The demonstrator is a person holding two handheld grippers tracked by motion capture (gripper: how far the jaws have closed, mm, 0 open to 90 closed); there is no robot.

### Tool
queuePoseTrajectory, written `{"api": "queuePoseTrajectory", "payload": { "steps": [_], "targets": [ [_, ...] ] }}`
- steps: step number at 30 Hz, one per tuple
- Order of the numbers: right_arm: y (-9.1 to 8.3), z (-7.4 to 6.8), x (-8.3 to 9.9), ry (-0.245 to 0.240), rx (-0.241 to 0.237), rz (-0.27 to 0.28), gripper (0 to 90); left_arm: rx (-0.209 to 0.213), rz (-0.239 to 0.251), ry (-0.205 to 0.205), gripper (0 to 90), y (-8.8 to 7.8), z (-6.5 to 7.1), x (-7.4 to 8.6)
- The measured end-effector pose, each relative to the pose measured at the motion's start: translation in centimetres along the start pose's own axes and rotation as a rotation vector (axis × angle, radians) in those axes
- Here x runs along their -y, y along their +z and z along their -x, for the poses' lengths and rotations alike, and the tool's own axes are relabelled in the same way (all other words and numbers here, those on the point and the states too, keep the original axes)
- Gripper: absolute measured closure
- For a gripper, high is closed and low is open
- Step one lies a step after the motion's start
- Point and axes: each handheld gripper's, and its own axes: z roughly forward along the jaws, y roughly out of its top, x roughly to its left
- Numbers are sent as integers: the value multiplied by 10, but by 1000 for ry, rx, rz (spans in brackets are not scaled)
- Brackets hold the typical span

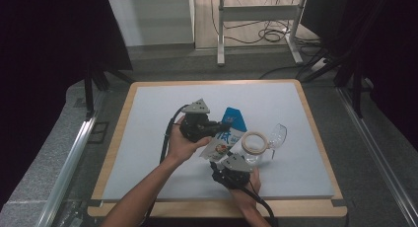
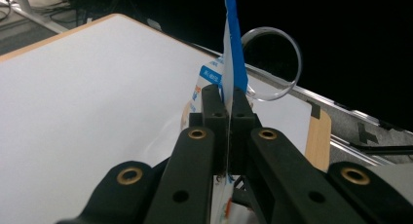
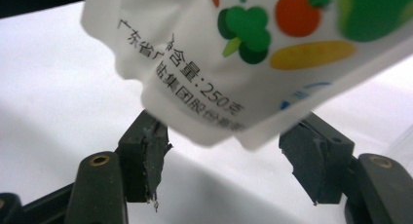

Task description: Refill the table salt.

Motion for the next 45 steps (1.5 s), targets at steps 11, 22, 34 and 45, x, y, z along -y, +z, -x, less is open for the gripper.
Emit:
{"api": "queuePoseTrajectory", "payload": {
  "steps": [11, 22, 34, 45],
  "targets": [
    [2, 1, -5, -14, 34, 41, 328, 5, 26, 18, 900, -7, 8, -7],
    [0, 2, -6, -34, 15, 58, 380, 24, 22, -4, 900, 3, 8, -8],
    [2, 7, -4, -28, 1, 78, 380, 23, 19, 8, 900, 6, 12, -9],
    [3, 9, -5, 8, -93, 75, 299, 21, 14, -4, 900, 7, 9, -6]
  ]
}}
